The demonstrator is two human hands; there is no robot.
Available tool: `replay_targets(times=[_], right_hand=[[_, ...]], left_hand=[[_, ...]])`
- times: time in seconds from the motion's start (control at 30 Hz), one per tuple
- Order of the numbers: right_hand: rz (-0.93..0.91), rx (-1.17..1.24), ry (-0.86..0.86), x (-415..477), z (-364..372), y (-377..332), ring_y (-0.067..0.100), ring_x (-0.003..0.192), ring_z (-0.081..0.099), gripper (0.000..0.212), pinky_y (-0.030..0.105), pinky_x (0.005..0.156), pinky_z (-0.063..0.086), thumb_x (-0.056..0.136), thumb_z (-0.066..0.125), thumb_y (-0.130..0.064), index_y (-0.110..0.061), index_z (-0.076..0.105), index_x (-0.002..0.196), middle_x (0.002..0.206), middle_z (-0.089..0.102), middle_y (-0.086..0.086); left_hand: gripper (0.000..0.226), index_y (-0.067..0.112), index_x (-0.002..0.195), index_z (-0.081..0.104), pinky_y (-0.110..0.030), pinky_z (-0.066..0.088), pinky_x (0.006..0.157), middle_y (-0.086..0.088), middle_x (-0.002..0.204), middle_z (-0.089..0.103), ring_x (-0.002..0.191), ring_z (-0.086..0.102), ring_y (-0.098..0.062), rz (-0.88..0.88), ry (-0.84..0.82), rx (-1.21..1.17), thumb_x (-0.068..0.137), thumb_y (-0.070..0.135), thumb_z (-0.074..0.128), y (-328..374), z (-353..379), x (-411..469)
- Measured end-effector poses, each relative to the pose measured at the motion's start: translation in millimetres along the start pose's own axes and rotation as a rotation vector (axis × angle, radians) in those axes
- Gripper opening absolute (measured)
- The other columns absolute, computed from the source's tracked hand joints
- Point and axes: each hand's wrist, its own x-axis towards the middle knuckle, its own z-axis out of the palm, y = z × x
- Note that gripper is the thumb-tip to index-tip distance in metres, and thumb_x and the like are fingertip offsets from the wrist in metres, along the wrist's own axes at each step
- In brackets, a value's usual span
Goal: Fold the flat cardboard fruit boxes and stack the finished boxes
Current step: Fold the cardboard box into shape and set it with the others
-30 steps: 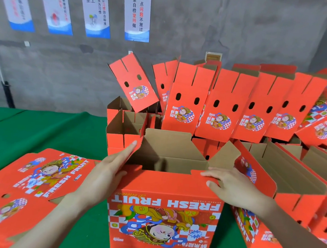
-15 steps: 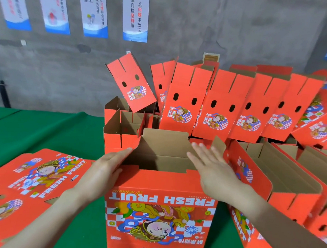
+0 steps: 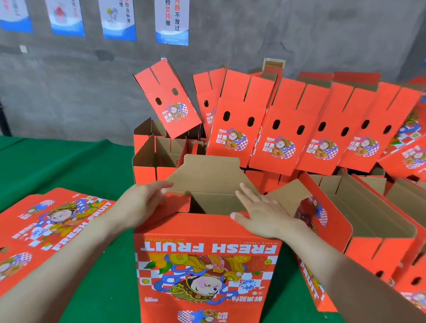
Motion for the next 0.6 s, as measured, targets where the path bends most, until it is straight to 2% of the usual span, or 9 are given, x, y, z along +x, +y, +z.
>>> replay_targets(times=[0.07, 0.13, 0.17, 0.27, 0.37, 0.43, 0.5, 0.57, 0.6], right_hand=[[0.009, 0.035, 0.051, -1.4, 1.9, 1.0, 0.027, 0.148, 0.007, 0.074, 0.046, 0.117, 0.013, 0.094, 0.028, -0.064, -0.029, 0.002, 0.154, 0.159, -0.015, -0.012], [0.012, 0.024, 0.159, -5.3, 5.0, 1.9, 0.025, 0.148, 0.007, 0.073, 0.045, 0.118, 0.009, 0.094, 0.033, -0.063, -0.027, 0.010, 0.153, 0.162, -0.006, -0.005], [0.007, 0.004, 0.252, -8.1, 6.5, 3.4, 0.024, 0.148, 0.005, 0.072, 0.045, 0.118, 0.003, 0.094, 0.036, -0.061, -0.026, 0.014, 0.153, 0.162, -0.002, 0.000], [-0.028, 0.132, 0.720, -21.4, 14.3, 6.7, 0.024, 0.148, 0.003, 0.060, 0.042, 0.118, -0.008, 0.095, 0.048, -0.040, -0.021, 0.029, 0.148, 0.161, 0.009, 0.007], [0.050, 0.520, 1.088, -28.6, 17.0, 21.9, 0.021, 0.146, 0.015, 0.054, 0.033, 0.118, 0.005, 0.093, 0.044, -0.023, -0.008, 0.035, 0.144, 0.157, 0.021, 0.009], [0.168, 0.821, 1.070, -27.6, 18.5, 35.4, 0.022, 0.143, 0.024, 0.052, 0.030, 0.117, 0.015, 0.098, 0.040, -0.019, -0.004, 0.028, 0.147, 0.155, 0.025, 0.011], [0.221, 1.109, 0.904, -25.3, 18.6, 45.1, 0.019, 0.137, 0.036, 0.048, 0.034, 0.116, 0.025, 0.103, 0.038, -0.017, -0.009, 0.027, 0.149, 0.151, 0.035, 0.008], [0.082, 1.282, 0.668, -27.0, 17.1, 46.4, 0.009, 0.130, 0.043, 0.039, 0.033, 0.113, 0.031, 0.104, 0.035, -0.022, -0.022, 0.039, 0.143, 0.145, 0.045, 0.001], [-0.010, 1.241, 0.557, -29.6, 17.0, 44.1, 0.005, 0.127, 0.045, 0.034, 0.029, 0.111, 0.033, 0.103, 0.035, -0.023, -0.028, 0.047, 0.135, 0.141, 0.050, -0.004]], left_hand=[[0.038, 0.026, 0.130, 0.057, -0.038, 0.042, 0.097, -0.012, 0.121, 0.052, 0.113, 0.052, -0.032, -0.009, -0.032, 0.177, 0.092, 0.023, 0.057, 7.6, 7.7, 18.0], [0.061, 0.041, 0.141, 0.040, -0.048, 0.024, 0.111, -0.009, 0.148, 0.022, 0.136, 0.024, -0.032, -0.077, -0.172, 0.340, 0.085, 0.026, 0.060, 11.7, 18.9, 29.6], [0.069, 0.047, 0.143, 0.032, -0.050, 0.015, 0.114, -0.005, 0.155, 0.008, 0.142, 0.013, -0.031, -0.119, -0.235, 0.298, 0.083, 0.026, 0.060, 11.5, 22.8, 35.3], [0.081, 0.051, 0.144, 0.018, -0.045, 0.022, 0.116, -0.006, 0.153, 0.012, 0.137, 0.022, -0.032, -0.187, -0.338, 0.022, 0.079, 0.026, 0.059, -1.6, 26.2, 40.2], [0.083, 0.049, 0.146, 0.017, -0.043, 0.023, 0.116, -0.001, 0.149, 0.014, 0.136, 0.022, -0.031, -0.184, -0.311, 0.017, 0.080, 0.025, 0.060, -9.6, 28.7, 39.9], [0.083, 0.048, 0.147, 0.016, -0.038, 0.022, 0.116, 0.001, 0.148, 0.013, 0.136, 0.022, -0.030, -0.166, -0.305, 0.049, 0.082, 0.023, 0.061, -10.4, 32.2, 40.3], [0.083, 0.045, 0.148, 0.016, -0.036, 0.024, 0.113, 0.005, 0.144, 0.013, 0.134, 0.024, -0.030, -0.162, -0.294, 0.055, 0.082, 0.023, 0.062, -9.4, 33.1, 40.9], [0.082, 0.042, 0.149, 0.018, -0.036, 0.026, 0.112, 0.007, 0.140, 0.014, 0.132, 0.028, -0.028, -0.167, -0.284, 0.035, 0.082, 0.022, 0.062, -8.4, 32.1, 40.9], [0.082, 0.041, 0.149, 0.019, -0.037, 0.027, 0.113, 0.008, 0.139, 0.015, 0.131, 0.029, -0.027, -0.169, -0.282, 0.023, 0.082, 0.021, 0.062, -8.1, 31.4, 41.1]])
